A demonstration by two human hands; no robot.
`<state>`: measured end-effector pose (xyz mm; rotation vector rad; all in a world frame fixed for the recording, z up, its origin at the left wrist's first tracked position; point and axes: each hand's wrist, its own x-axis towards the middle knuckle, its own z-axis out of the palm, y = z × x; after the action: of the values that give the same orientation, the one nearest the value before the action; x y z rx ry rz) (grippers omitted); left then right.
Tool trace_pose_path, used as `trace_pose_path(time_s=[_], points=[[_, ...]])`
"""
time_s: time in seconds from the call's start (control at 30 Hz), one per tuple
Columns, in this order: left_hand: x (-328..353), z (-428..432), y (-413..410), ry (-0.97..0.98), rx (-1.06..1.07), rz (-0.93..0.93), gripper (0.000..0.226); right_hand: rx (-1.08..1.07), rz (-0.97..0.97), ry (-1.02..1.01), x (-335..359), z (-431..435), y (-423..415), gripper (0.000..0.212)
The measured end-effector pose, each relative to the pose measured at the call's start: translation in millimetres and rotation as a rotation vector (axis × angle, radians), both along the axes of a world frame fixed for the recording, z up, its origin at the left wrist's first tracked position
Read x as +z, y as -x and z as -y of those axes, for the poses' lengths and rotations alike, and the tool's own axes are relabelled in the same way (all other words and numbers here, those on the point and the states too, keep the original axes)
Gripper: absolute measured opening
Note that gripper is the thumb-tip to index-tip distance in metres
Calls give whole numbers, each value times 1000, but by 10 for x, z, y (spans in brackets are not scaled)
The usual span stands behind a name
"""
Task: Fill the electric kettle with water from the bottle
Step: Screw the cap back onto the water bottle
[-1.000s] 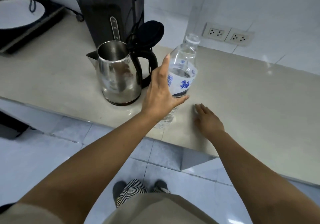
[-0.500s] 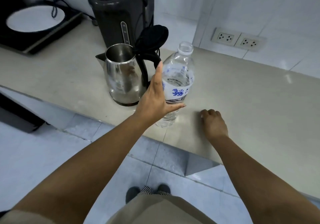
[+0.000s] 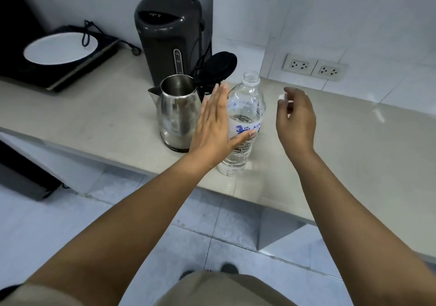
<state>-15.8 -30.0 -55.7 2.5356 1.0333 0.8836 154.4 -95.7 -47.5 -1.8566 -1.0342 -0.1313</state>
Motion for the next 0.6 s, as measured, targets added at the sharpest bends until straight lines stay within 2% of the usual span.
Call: trace_pose_path(time_s=[0.1,0.2,0.37,0.6], points=[[62,-35,13,-43,-7,-47,111,72,-112,-150,369,-11,143,33],[120,-62,3,-52,-22,-62,111,199,-146,-175,664,-1,245,33],[167,-103,-14,-71,-29,-54,109,365,16,-43,863,23,334,37],[142,-110,-15,-67,-35,-40,107,425,197,130,976,9,365,39]])
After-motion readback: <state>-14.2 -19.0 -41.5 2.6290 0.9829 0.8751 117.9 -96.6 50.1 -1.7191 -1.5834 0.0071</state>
